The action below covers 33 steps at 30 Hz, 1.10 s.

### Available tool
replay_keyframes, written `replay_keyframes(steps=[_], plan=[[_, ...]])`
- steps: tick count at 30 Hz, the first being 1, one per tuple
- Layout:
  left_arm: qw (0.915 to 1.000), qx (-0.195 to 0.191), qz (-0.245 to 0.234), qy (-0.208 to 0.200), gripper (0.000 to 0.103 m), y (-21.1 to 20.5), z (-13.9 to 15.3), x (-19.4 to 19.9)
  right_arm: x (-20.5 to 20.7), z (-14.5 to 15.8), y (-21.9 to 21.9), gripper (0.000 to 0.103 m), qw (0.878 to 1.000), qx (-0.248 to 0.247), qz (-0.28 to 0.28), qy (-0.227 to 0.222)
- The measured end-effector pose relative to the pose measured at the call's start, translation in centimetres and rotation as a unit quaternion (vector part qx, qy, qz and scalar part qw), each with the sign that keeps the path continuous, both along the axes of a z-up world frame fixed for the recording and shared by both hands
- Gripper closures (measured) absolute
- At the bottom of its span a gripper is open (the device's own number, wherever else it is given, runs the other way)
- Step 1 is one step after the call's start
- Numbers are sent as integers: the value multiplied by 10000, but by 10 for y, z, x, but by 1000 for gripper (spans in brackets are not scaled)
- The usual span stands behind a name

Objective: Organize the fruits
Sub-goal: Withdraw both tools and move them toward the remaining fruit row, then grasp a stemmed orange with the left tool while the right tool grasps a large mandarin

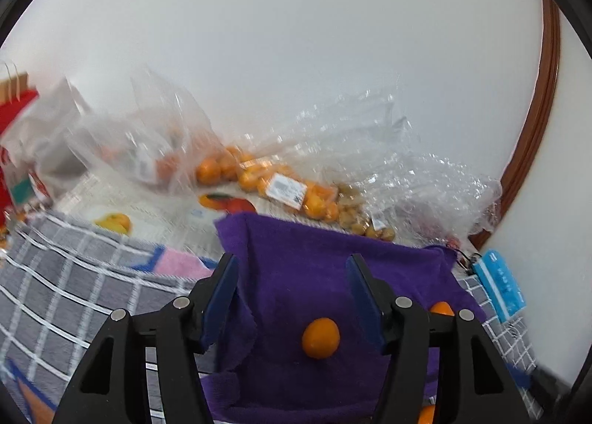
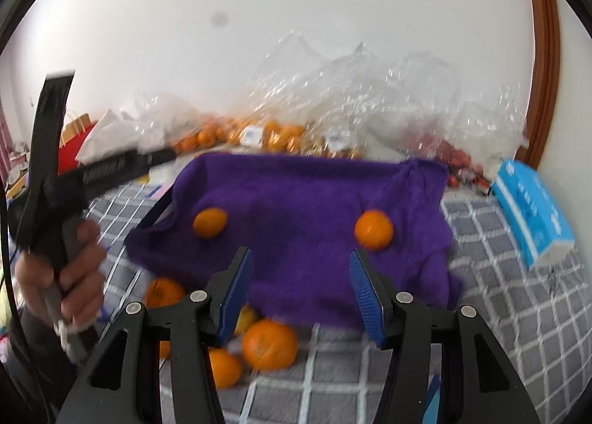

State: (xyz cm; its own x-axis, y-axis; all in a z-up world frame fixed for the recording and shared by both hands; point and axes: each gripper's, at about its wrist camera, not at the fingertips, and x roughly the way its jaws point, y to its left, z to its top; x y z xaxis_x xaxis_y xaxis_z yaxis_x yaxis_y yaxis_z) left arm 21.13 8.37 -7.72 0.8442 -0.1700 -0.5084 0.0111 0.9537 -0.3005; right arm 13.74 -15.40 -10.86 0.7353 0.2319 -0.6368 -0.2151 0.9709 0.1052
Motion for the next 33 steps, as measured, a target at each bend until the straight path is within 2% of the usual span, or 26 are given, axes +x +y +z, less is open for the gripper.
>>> replay_keyframes(steps=[7, 10, 14, 19, 21, 27, 31, 33], plan=[[9999, -4, -22, 121, 41, 10, 19, -30, -8, -32, 8, 51, 9986, -53, 189, 493], [9995, 100, -33, 288, 41, 14, 9, -47, -9, -39, 8, 51, 9981, -4, 241, 574], [9983, 112, -48, 568, 41, 21, -19, -67, -5, -50, 6, 51, 9972, 72, 205, 711], [9956, -206, 59, 913, 41, 34, -55, -75, 0, -57, 6, 51, 9959, 164, 224, 856], [9926, -346, 99, 1156, 41, 39, -62, -74, 1, -59, 7, 60, 9956, 143, 276, 887], [9924, -630, 40, 1058, 41, 49, -65, -78, -8, -52, -11, 61, 9974, 161, 54, 702], [9903, -813, -194, 1108, 41, 47, -66, -77, -13, -50, -28, 61, 9980, -250, -186, 553], [9894, -868, -346, 1112, 41, 44, -65, -77, -11, -55, -35, 61, 9974, -289, -256, 608]])
